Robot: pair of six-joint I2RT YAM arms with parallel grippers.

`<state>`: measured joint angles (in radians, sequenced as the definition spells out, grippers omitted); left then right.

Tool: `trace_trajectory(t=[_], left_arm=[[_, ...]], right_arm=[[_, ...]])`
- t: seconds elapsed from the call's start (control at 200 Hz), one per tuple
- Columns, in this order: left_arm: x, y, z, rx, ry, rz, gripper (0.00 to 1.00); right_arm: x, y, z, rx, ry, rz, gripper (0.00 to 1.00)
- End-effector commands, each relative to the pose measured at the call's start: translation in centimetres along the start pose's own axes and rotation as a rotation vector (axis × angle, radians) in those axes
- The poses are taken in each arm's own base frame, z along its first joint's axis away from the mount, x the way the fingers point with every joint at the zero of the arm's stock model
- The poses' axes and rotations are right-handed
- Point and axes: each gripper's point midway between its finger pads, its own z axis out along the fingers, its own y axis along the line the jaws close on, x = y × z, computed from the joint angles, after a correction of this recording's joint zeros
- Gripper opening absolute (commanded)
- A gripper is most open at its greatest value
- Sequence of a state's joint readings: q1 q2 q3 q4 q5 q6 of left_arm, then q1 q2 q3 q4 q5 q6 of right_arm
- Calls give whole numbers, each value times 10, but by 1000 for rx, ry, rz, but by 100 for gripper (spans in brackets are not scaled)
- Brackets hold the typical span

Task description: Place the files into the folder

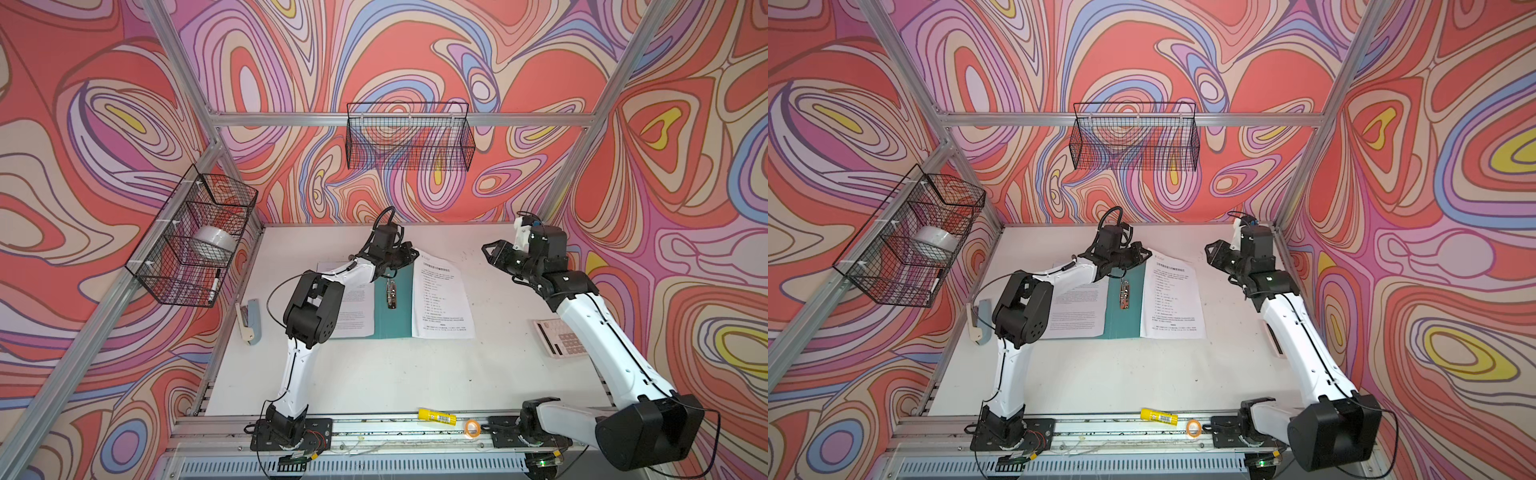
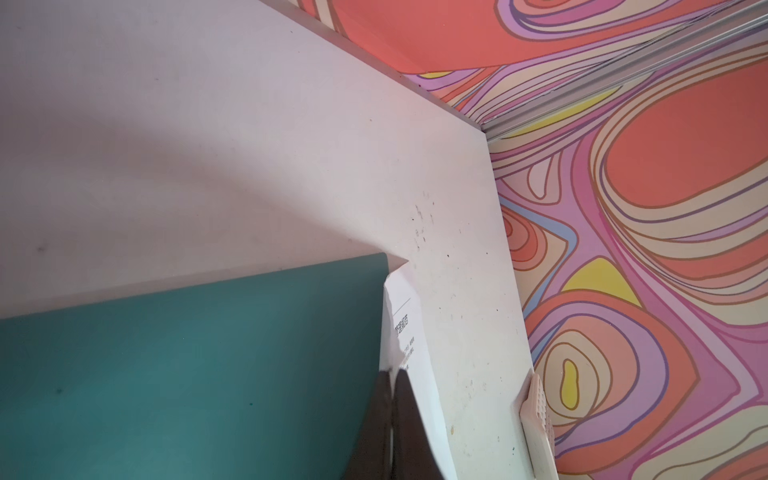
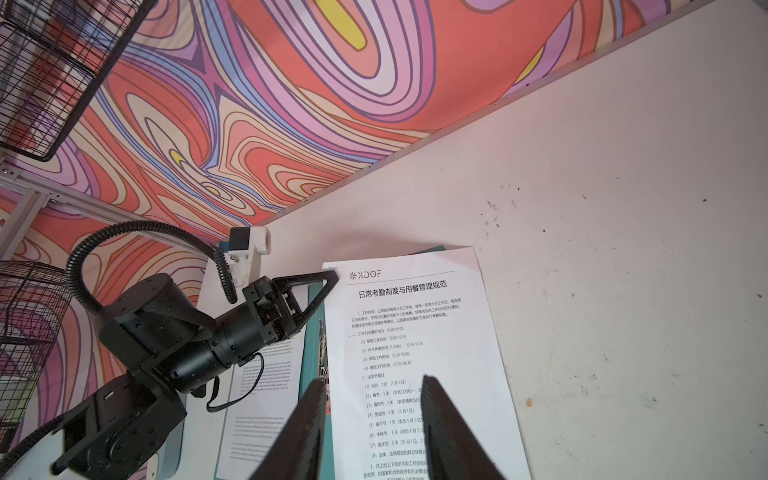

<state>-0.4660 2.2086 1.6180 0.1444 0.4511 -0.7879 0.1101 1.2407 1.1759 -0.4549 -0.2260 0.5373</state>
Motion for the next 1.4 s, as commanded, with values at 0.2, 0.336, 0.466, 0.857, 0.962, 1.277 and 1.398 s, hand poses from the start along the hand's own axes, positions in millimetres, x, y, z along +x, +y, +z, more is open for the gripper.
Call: trace_trajectory(t=[0.2, 0.336, 0.466, 0.857, 0.962, 1.277, 1.398], left_arm=[[5, 37, 1, -29, 54, 71, 0], [6, 52, 6, -45, 76, 55, 0], [12, 65, 8, -81, 86, 63, 0], [13, 93, 2, -150, 88, 87, 0], [10, 101, 0, -162, 77, 79, 0], [9, 113, 2, -176, 84, 64, 0], [12, 113, 6, -170, 95, 59, 0]], right_arm=[[-2, 2, 6, -23, 2, 19, 39], [-2, 3, 5, -26, 1, 24, 38], [-1, 3, 5, -28, 3, 28, 38], [1, 3, 7, -33, 8, 37, 37], [1, 4, 7, -37, 6, 40, 37], [0, 4, 6, -36, 1, 41, 36], [1, 3, 5, -35, 0, 42, 36]])
